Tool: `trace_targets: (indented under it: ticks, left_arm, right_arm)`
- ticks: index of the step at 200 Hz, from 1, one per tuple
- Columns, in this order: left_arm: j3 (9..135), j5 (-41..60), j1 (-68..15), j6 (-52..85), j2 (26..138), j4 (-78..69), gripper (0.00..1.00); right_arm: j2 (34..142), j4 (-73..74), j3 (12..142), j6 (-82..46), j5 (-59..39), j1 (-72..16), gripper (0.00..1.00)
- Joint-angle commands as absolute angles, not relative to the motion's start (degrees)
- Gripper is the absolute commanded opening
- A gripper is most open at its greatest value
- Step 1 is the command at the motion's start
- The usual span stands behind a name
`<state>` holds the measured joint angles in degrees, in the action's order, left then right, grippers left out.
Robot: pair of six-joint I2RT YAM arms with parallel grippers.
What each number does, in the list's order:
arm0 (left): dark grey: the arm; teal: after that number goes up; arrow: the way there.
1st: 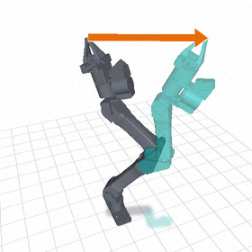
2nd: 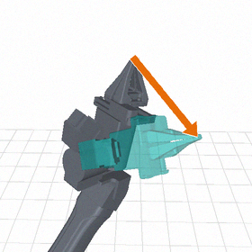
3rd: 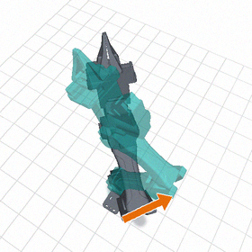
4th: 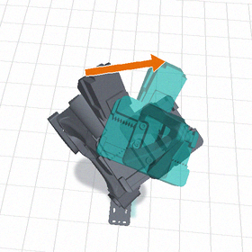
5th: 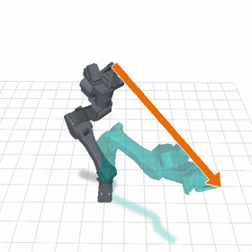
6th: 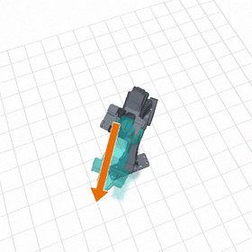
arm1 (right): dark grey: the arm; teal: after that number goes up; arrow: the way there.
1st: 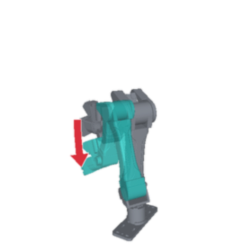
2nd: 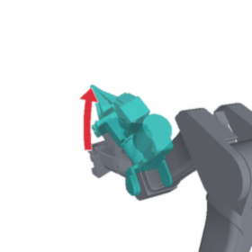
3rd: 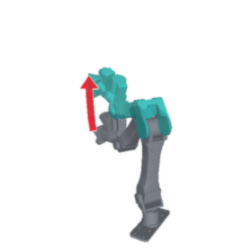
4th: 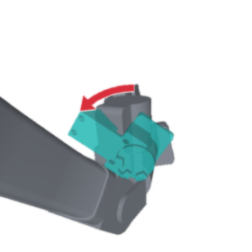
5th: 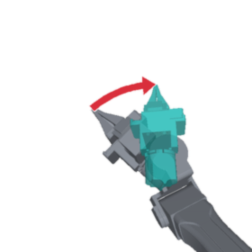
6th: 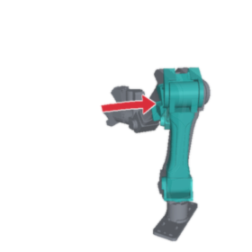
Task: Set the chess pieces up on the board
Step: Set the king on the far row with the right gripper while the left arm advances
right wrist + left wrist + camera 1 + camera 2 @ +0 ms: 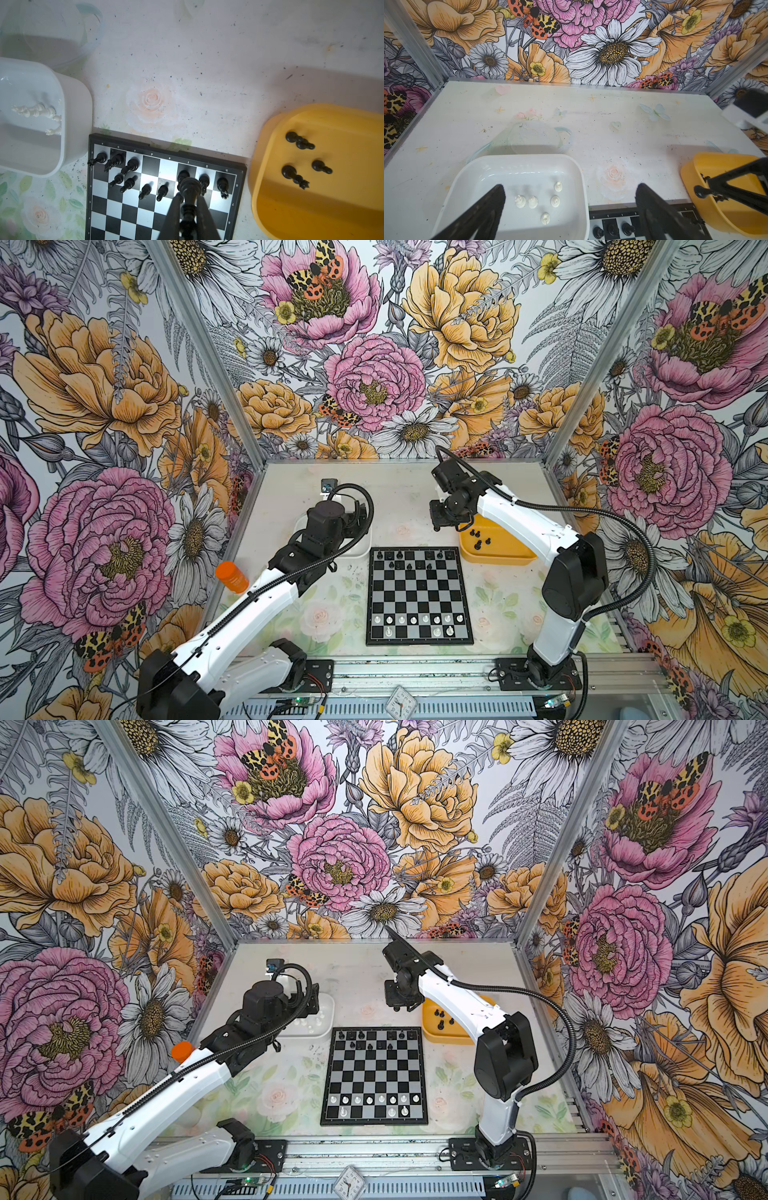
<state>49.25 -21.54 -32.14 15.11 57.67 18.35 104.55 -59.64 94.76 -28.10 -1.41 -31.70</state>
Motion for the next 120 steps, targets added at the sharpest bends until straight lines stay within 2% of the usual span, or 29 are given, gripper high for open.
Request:
trace_targets:
  ticks: [1,46,120]
  left_arm:
    - [46.78,-17.08,-32.75,16.15,52.44,21.24,0.99]
    - [42.78,-13.64,-33.42,19.29,43.86,24.8,0.99]
    - [43.46,-13.29,-34.04,19.75,45.78,25.62,0.99]
  right_arm:
    - [106.04,-60.09,97.56,-29.18,-2.02,-33.42,0.12]
    - [108.48,-59.96,97.88,-29.89,-2.66,-35.62,0.12]
    - [111.7,-59.61,95.3,-29.64,-1.93,-37.18,0.12]
